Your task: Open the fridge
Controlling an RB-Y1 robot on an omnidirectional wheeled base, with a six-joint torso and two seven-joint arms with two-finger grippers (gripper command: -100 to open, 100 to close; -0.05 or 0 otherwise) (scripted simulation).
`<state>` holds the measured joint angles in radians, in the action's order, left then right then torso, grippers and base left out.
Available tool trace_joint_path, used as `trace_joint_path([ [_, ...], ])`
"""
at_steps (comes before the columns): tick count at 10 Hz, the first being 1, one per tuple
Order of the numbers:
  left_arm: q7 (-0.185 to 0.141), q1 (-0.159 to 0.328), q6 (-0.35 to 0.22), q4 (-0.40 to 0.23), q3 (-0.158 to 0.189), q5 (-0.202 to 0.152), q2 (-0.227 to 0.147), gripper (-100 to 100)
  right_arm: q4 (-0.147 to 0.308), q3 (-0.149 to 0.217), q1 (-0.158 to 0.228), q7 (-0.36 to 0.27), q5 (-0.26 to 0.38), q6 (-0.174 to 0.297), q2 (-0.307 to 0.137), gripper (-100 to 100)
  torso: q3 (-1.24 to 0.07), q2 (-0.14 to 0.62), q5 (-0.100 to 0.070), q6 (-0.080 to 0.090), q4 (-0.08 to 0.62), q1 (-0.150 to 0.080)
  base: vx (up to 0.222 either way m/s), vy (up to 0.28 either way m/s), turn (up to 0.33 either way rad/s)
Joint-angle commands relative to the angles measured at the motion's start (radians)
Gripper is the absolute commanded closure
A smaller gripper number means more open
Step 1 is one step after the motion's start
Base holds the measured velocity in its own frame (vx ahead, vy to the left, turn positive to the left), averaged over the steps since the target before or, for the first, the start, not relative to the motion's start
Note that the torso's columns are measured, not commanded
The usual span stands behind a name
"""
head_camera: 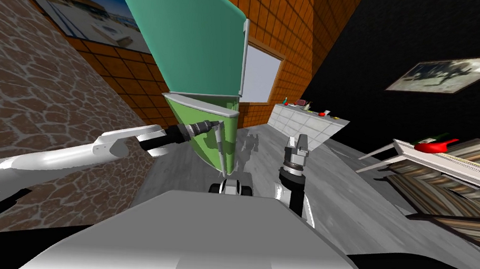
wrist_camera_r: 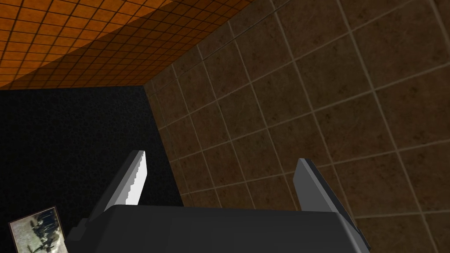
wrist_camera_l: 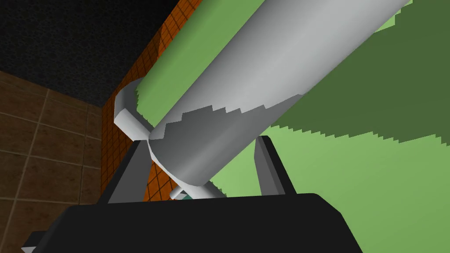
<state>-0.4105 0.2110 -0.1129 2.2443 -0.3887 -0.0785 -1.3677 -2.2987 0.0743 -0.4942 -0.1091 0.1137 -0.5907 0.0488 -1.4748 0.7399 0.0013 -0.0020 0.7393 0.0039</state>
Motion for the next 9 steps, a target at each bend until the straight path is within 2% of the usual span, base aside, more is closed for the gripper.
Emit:
trace_joint_path([
  [1, -0.004, -0.007, 0.026, 0.038, -0.012, 0.011, -0.009, 100, 0.000, 0.000, 0.000, 0.000, 0.000, 0.000, 0.000, 0, 0.000, 0.001, 0.000, 0.000, 0.000, -0.001, -0.123, 0.207, -0.018],
  [3, -0.008, -0.005, 0.046, 0.063, -0.024, 0.016, -0.018, 100, 0.000, 0.000, 0.000, 0.000, 0.000, 0.000, 0.000, 0, 0.000, 0.000, 0.000, 0.000, -0.001, -0.001, -0.130, 0.200, -0.008],
  [4, -0.031, -0.002, 0.031, 0.084, 0.009, -0.003, -0.050, -100, 0.000, 0.000, 0.000, 0.000, 0.000, 0.000, 0.000, 0, 0.001, 0.001, -0.001, 0.001, -0.002, -0.005, -0.047, 0.090, 0.084],
  [6, -0.066, 0.023, 0.009, 0.127, 0.029, -0.029, -0.095, -100, 0.000, 0.000, 0.000, 0.000, 0.000, 0.000, 0.000, 0, -0.006, -0.010, -0.005, 0.002, -0.004, -0.014, 0.083, -0.019, 0.091],
  [9, -0.124, 0.064, -0.027, 0.200, 0.062, -0.074, -0.170, -100, 0.000, 0.000, 0.000, 0.000, 0.000, 0.000, 0.000, 0, -0.001, -0.002, 0.000, 0.002, -0.001, -0.002, 0.072, -0.005, 0.077],
])
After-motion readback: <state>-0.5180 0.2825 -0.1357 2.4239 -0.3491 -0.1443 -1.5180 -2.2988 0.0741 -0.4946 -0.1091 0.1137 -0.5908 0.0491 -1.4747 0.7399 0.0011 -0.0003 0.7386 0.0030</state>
